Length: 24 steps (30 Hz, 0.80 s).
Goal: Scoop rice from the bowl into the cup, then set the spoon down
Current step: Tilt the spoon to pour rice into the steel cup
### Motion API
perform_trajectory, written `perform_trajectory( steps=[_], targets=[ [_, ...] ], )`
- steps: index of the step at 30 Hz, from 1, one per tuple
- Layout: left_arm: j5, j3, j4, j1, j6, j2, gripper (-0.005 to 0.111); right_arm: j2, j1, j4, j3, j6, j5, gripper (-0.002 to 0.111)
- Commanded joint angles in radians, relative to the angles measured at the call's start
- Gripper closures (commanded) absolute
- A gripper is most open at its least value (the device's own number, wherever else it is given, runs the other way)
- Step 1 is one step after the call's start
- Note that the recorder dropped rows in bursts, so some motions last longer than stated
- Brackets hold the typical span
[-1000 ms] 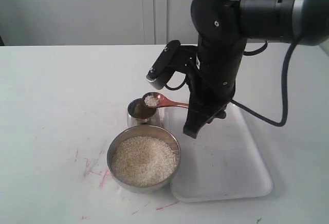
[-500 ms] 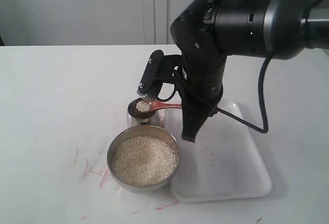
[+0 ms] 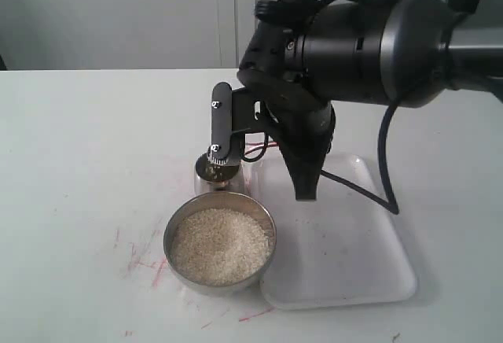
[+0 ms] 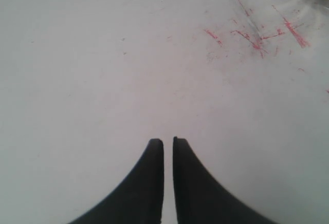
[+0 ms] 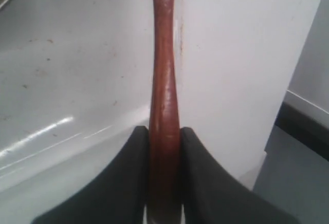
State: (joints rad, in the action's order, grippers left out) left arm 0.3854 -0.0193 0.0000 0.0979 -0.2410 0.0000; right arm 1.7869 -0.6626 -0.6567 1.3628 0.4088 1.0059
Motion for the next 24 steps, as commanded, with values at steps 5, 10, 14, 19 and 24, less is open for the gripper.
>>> perform_trajectory(
  steps=[5,10,14,19,24],
  targets=[
    [0.049,0.009,-0.006,0.005,0.006,0.000,0.092,0.002,-0.055,-0.200,0.000,0.025,0.044,0.108],
    [0.049,0.009,-0.006,0.005,0.006,0.000,0.092,0.002,-0.063,-0.275,-0.003,0.040,0.059,0.108],
    [0.049,0.009,-0.006,0.005,0.006,0.000,0.092,0.002,-0.071,-0.281,-0.003,0.040,0.061,0.108],
    [0.049,0.009,-0.006,0.005,0.006,0.000,0.092,0.002,-0.075,-0.339,-0.003,0.032,0.066,0.108],
    [0.049,0.009,-0.006,0.005,0.006,0.000,0.092,0.016,-0.075,-0.344,-0.003,0.058,0.095,0.108]
  ],
)
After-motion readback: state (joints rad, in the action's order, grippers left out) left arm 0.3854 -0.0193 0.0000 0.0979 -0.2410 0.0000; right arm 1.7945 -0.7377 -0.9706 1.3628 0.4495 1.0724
